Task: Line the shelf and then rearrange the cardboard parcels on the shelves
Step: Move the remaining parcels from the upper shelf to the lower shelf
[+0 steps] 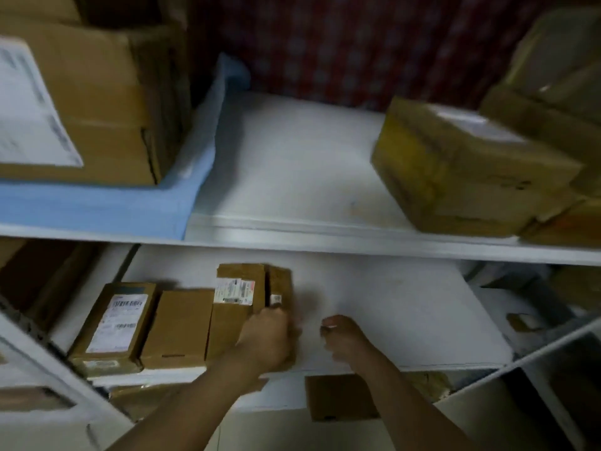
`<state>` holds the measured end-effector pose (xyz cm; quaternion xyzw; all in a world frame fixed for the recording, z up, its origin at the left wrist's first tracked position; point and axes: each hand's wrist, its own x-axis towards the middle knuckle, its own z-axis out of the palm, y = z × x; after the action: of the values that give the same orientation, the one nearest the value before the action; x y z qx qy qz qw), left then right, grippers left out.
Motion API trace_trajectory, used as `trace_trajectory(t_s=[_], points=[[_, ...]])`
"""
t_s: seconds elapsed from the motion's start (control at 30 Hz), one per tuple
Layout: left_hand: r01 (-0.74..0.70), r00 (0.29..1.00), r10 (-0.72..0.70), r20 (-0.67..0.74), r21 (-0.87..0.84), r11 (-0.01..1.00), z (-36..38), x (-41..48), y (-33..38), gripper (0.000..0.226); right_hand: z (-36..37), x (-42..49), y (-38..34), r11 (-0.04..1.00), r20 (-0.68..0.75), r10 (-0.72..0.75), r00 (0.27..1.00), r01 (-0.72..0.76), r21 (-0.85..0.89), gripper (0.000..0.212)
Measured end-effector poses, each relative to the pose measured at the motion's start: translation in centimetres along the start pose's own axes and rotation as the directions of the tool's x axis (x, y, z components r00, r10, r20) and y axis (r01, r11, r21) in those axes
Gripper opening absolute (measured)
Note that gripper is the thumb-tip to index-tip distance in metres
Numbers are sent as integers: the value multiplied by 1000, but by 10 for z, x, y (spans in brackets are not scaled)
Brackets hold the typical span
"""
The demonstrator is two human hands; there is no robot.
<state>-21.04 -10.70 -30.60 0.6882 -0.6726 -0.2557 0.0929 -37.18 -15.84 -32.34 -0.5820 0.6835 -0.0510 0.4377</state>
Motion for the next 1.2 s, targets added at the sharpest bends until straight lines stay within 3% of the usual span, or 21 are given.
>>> trace_trajectory(t_s=[0.13, 0.27, 0.37, 0.4, 0.47, 0.5, 0.53, 0.6, 0.67, 0.7, 0.77, 0.87, 1.07, 1.2], points=[[-349, 933, 353, -64, 70, 935, -66, -18, 87, 23, -69, -43, -33, 1000, -220, -24, 975, 20, -21, 28], [-480, 860, 453, -234, -72, 874, -116, -33, 158, 19, -132, -94, -42, 997, -589, -66, 805, 69, -18, 27], [-504, 765, 273, -583, -279, 818, -139, -41, 201, 37, -161, -117, -34, 991, -814, 32, 579, 89, 103, 31], [-521, 700, 156, -697, -349, 779, -147, -41, 215, 38, -170, -121, -33, 978, -870, 50, 490, 152, 142, 30], [-555, 602, -45, -797, -458, 695, -159, -35, 234, 24, -185, -131, -37, 917, -953, 50, 299, 364, 163, 25], [-543, 609, -105, -786, -510, 668, -164, -28, 241, 15, -195, -136, -41, 870, -981, 24, 195, 479, 116, 21], [-489, 659, -151, -737, -573, 658, -168, -20, 249, 25, -206, -141, -44, 826, -995, -4, 100, 561, 53, 19], [-329, 813, -188, -551, -700, 634, -171, -1, 253, 65, -224, -148, -54, 776, -999, -52, 17, 630, -30, 22], [-215, 913, -188, -361, -820, 531, -171, 10, 255, 85, -234, -150, -63, 798, -991, -121, 64, 600, -58, 33], [-180, 940, -177, -293, -864, 470, -171, 10, 256, 86, -234, -150, -68, 826, -981, -148, 129, 561, -51, 38], [-160, 953, -162, -254, -883, 442, -168, 5, 256, 74, -228, -150, -76, 851, -961, -135, 240, 524, 12, 45], [-254, 919, -156, -362, -846, 468, -163, -10, 250, 58, -217, -154, -79, 801, -968, -42, 249, 588, 117, 41], [-575, 772, -1, -635, -701, 422, -129, -53, 221, 81, -195, -157, -65, 589, -951, 96, 295, 753, 293, 20], [-684, 697, 128, -706, -599, 418, -92, -73, 204, 90, -176, -167, -37, 587, -917, 143, 372, 714, 381, 28]])
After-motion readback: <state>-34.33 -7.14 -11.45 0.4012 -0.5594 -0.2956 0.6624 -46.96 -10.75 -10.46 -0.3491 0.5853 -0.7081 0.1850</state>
